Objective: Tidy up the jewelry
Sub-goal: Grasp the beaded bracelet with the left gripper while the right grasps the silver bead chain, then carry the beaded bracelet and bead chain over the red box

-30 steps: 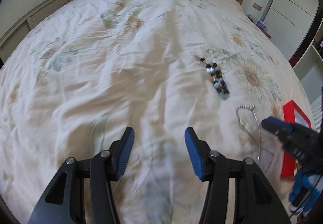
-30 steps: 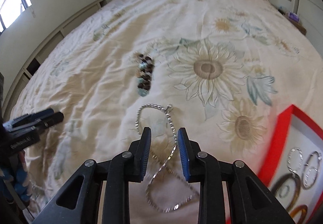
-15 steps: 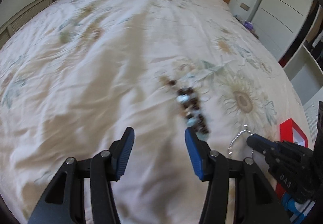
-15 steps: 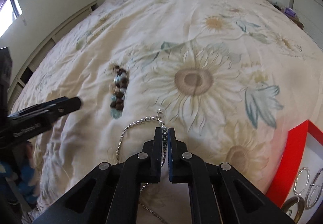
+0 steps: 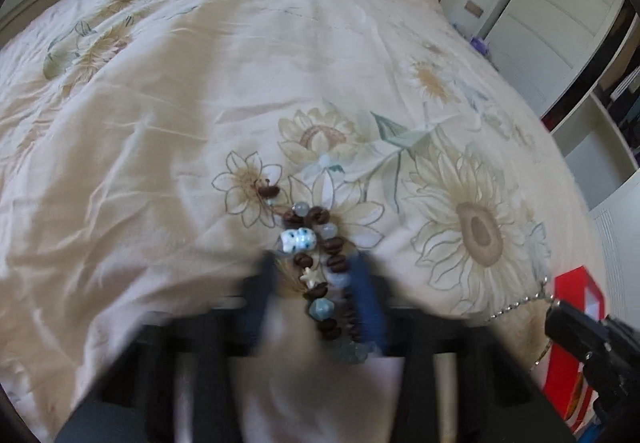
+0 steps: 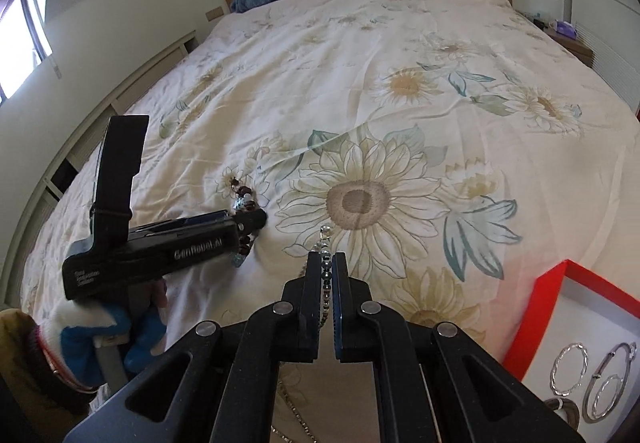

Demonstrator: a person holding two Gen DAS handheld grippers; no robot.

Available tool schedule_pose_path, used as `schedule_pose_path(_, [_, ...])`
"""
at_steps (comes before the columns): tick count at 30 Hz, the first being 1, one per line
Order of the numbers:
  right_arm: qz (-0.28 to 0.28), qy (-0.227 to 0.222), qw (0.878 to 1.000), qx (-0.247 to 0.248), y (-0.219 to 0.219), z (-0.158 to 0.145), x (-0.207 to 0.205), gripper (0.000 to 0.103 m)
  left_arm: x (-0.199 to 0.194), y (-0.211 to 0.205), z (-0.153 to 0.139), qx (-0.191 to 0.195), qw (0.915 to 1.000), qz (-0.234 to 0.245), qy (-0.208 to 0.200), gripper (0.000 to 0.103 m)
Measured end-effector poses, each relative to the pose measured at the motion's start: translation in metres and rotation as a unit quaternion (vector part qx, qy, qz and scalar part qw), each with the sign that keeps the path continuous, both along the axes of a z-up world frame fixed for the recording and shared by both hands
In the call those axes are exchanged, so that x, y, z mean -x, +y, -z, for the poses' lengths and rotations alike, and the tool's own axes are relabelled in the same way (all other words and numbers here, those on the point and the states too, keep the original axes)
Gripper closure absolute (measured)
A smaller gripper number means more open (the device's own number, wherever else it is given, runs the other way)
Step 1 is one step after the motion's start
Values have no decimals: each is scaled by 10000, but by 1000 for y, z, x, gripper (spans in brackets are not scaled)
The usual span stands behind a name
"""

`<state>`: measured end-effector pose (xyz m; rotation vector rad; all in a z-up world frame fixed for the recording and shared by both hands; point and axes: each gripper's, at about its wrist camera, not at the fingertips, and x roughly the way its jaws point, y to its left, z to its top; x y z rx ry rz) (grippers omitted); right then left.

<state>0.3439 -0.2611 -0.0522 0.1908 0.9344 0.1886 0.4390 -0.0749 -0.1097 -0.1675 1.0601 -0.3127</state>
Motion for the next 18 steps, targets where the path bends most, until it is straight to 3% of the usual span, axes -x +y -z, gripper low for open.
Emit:
schedule_pose_path(9, [-69, -65, 9998, -196, 5, -17, 29, 98, 46, 23, -20, 48, 9999, 53, -149, 89])
schedule_pose_path(18, [-166, -216, 9991, -324, 24, -65, 90, 98, 131, 58, -81, 74, 9992, 146, -353, 90])
